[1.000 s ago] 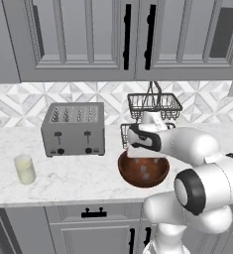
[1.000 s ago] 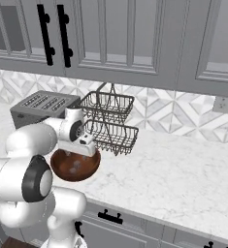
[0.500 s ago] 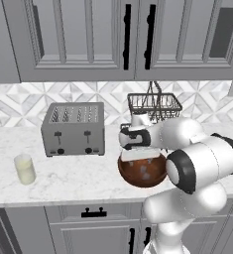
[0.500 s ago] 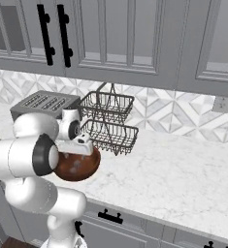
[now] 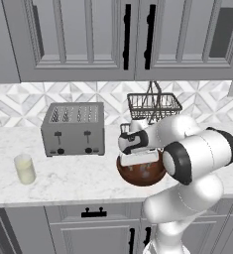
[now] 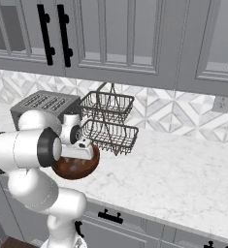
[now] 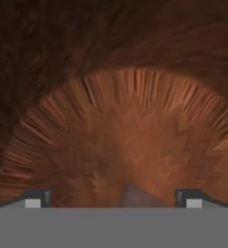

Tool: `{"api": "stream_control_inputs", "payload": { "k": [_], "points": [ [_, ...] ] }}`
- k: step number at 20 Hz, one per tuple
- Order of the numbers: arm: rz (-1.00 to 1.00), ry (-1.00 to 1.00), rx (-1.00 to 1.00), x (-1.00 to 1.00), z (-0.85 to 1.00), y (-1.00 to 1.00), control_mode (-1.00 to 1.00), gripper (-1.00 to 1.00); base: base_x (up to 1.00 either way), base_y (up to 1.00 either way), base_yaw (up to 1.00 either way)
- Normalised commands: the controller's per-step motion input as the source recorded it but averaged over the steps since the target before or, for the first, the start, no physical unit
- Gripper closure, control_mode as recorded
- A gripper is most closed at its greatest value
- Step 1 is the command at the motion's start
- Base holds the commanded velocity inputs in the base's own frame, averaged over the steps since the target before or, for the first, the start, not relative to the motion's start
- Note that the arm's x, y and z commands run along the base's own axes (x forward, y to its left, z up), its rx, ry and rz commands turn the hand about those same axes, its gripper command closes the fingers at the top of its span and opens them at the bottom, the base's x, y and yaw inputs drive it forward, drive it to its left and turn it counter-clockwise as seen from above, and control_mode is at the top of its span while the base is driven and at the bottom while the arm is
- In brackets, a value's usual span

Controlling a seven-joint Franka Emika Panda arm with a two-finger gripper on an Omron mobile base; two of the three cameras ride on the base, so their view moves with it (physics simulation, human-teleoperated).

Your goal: Grab a lemon wedge from the fridge and one ice cube from the ice bowl, and put them in the glass of lemonade.

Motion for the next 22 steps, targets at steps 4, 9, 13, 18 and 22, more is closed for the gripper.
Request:
{"api": "stream_control_inputs", "payload": {
  "k": [4, 9, 13, 18, 22],
  "points": [
    [0.0, 0.0, 0.02, -0.27, -0.07, 0.0, -1.0, -1.0, 0.0, 0.0, 0.0],
    [0.0, -0.01, 0.03, -0.04, 0.0, 0.0, -1.0, -1.0, 0.0, 0.0, 0.0],
    [0.0, -0.02, 0.0, 0.15, 0.0, -0.02, -1.0, -1.0, 0.0, 0.0, 0.0],
    [0.0, 0.0, 0.0, 0.22, 0.0, -0.04, -1.0, -1.0, 0.0, 0.0, 0.0],
    [0.0, 0.0, 0.0, 0.13, 0.0, 0.0, -1.0, -1.0, 0.0, 0.0, 0.0]
  ]
}}
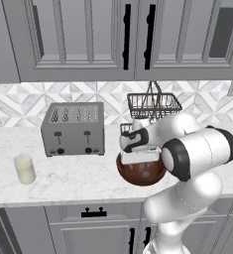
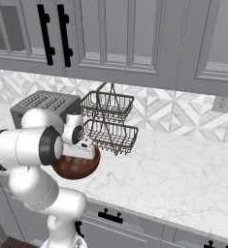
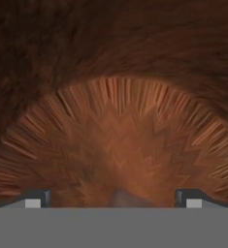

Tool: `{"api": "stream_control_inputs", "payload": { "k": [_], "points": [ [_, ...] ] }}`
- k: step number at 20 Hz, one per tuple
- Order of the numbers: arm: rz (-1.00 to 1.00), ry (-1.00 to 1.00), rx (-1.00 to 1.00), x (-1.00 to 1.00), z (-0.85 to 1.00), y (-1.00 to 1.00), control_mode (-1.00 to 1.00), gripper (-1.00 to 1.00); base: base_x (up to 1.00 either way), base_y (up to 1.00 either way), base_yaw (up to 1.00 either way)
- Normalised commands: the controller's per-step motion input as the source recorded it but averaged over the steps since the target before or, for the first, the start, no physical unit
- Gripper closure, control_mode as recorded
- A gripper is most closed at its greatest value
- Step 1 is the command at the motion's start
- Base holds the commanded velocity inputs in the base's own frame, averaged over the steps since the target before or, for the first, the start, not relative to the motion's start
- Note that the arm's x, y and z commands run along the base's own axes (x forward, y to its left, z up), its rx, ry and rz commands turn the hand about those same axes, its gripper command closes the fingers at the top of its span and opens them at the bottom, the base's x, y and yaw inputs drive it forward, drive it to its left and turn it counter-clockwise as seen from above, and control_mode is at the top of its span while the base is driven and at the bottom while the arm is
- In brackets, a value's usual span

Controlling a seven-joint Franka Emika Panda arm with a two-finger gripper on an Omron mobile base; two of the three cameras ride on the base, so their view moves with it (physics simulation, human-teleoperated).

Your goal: Grab a lemon wedge from the fridge and one ice cube from the ice bowl, and put them in the glass of lemonade.

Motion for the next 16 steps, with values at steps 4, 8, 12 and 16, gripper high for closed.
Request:
{"api": "stream_control_inputs", "payload": {
  "k": [4, 8, 12, 16],
  "points": [
    [0.0, 0.0, 0.0, 0.04, 0.0, 0.0, -1.0, -1.0, 0.0, 0.0, 0.0],
    [0.0, 0.0, 0.0, -0.03, -0.11, 0.0, -1.0, -1.0, 0.0, 0.0, 0.0],
    [0.0, -0.06, 0.0, -0.4, -0.01, -0.01, -1.0, -1.0, 0.0, 0.0, 0.0],
    [0.0, -0.07, 0.0, -0.23, 0.0, 0.0, -1.0, -1.0, 0.0, 0.0, 0.0]
  ]
}}
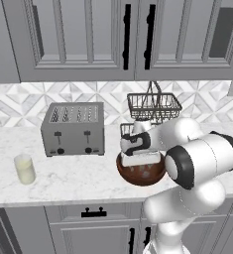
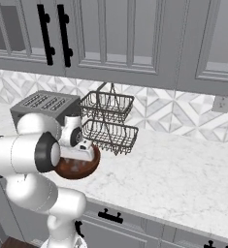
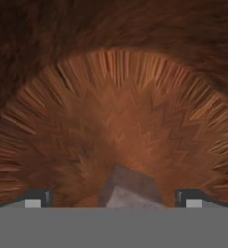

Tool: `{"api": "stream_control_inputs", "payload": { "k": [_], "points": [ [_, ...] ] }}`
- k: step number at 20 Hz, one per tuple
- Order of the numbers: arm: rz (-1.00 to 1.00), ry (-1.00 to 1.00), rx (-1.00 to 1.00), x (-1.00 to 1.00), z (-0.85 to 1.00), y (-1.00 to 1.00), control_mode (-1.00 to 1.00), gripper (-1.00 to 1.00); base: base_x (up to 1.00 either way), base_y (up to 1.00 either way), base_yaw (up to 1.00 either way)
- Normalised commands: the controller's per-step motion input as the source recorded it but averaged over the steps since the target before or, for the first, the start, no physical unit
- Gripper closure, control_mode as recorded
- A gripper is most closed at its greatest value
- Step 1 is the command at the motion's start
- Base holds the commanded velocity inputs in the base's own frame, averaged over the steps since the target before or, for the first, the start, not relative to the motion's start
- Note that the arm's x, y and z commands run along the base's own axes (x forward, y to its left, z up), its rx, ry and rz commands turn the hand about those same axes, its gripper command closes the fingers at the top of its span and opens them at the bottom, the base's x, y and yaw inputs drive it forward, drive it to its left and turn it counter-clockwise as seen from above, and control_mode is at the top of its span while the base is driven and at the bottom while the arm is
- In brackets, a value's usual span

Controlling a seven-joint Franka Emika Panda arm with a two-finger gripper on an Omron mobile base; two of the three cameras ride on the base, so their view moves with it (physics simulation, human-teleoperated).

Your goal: Grab a lemon wedge from the fridge and one ice cube from the ice bowl, and put them in the glass of lemonade.

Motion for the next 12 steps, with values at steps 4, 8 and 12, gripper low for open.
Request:
{"api": "stream_control_inputs", "payload": {
  "k": [4, 8, 12],
  "points": [
    [0.0, -0.03, 0.0, -0.02, 0.0, 0.0, -1.0, -1.0, 0.0, 0.0, 0.0],
    [0.0, 0.0, 0.0, 0.04, -0.08, 0.0, -1.0, -1.0, 0.0, 0.0, 0.0],
    [0.0, 0.0, 0.0, 0.0, -0.22, 0.0, -1.0, -1.0, 0.0, 0.0, 0.0]
  ]
}}
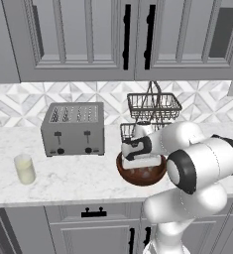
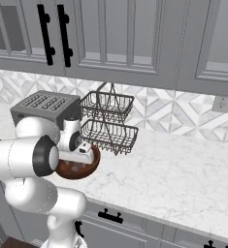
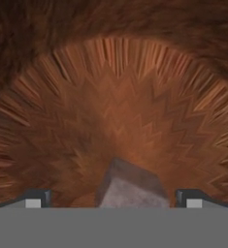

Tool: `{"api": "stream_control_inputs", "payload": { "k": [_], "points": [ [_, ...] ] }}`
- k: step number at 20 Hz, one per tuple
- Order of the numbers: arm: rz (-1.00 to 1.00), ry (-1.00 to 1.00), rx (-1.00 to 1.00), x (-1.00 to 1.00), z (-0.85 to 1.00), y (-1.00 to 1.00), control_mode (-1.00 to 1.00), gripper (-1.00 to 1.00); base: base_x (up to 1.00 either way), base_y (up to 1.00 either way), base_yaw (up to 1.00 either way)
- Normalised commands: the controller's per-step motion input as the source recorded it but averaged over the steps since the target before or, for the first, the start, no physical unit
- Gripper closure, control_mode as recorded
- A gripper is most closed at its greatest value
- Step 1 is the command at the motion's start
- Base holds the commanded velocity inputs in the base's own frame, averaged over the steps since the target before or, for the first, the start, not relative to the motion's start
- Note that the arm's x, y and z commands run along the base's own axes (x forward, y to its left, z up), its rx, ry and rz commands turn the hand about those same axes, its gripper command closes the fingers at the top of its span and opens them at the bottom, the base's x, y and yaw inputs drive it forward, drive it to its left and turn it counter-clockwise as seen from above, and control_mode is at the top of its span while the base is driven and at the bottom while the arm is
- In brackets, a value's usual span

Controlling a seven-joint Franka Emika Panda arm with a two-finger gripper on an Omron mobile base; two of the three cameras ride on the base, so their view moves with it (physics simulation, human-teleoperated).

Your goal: Grab a lemon wedge from the fridge and one ice cube from the ice bowl, and put them in the glass of lemonade.

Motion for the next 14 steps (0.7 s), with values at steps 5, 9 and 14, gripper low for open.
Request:
{"api": "stream_control_inputs", "payload": {
  "k": [5, 9, 14],
  "points": [
    [0.0, 0.0, 0.0, 0.0, -0.04, 0.0, -1.0, -1.0, 0.0, 0.0, 0.0],
    [0.0, 0.0, 0.0, 0.0, 0.0, 0.0, -1.0, 1.0, 0.0, 0.0, 0.0],
    [0.0, 0.0, 0.0, 0.0, 0.0, 0.0, -1.0, 1.0, 0.0, 0.0, 0.0]
  ]
}}
